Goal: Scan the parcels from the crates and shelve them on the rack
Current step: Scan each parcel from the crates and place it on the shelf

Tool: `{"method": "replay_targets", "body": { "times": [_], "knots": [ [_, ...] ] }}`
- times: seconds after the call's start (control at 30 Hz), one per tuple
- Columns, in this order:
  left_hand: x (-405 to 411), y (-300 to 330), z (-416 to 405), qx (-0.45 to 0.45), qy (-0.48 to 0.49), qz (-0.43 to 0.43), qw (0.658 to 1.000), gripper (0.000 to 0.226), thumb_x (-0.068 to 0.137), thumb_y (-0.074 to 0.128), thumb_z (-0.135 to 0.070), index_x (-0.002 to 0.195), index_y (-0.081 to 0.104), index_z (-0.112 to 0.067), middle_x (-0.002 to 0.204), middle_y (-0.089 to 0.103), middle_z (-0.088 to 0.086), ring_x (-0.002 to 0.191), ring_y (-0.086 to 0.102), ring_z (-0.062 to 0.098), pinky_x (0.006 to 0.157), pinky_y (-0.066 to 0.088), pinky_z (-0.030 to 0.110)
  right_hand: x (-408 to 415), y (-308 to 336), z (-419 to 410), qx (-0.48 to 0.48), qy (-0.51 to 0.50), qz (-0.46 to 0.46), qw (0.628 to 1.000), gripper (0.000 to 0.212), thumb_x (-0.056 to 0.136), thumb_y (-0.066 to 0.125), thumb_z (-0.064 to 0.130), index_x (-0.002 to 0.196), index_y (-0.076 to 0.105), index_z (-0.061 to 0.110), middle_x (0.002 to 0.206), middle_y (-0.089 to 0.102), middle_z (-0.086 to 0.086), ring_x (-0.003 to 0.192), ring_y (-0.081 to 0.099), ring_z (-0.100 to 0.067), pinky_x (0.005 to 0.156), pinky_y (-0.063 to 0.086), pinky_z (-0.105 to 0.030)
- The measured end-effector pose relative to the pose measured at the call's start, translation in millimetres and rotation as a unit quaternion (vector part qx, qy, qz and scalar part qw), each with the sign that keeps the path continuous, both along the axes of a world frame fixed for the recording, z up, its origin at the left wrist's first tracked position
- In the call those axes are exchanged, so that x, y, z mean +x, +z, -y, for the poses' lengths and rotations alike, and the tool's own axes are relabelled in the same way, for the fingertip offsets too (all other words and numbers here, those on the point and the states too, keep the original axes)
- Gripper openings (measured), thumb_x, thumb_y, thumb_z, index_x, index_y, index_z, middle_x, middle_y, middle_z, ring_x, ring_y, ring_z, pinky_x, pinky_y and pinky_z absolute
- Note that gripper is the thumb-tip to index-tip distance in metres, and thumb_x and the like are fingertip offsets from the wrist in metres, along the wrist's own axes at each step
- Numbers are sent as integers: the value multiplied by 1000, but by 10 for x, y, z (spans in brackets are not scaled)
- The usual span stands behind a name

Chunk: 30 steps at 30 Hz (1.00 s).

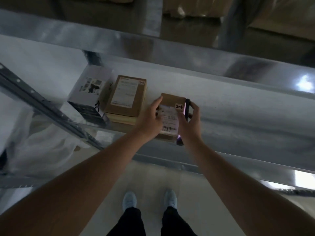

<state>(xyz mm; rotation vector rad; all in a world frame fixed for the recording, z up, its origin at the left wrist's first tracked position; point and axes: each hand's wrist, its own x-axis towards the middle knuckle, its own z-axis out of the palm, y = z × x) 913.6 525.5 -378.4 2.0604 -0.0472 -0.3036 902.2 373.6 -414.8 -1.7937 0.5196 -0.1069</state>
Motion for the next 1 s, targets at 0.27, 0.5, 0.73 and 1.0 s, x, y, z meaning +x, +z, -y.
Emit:
{"method": "replay_targets", "body": {
  "times": [0.27,0.5,0.73,1.0],
  "knots": [
    [413,-78,-46,92,-2,-47,995,83,102,54,2,168,15,-29,140,55,9,109,67,24,65,61,27,375,-288,-161,19,-11,-33,999,43,105,63,41,144,44,44,104,64,11,87,71,-9,62,61,-29],
    [512,-146,54,157,37,-52,985,80,101,60,2,166,19,-17,136,57,11,127,61,27,94,62,39,486,-349,-170,12,8,-37,999,46,104,65,36,145,45,40,107,64,7,87,71,-10,62,63,-27],
    [536,-147,122,207,26,7,978,74,95,68,2,159,32,-10,136,55,12,130,57,28,99,55,35,499,-308,-143,7,17,-43,999,46,104,64,45,146,47,41,102,64,10,85,70,-7,55,59,-21],
    [323,81,158,229,-10,134,964,62,100,58,-2,158,38,-5,159,45,13,149,40,29,119,38,37,342,12,150,-38,67,-27,997,36,113,41,44,148,47,47,119,67,-7,88,70,-22,67,59,-38]
  ]
}}
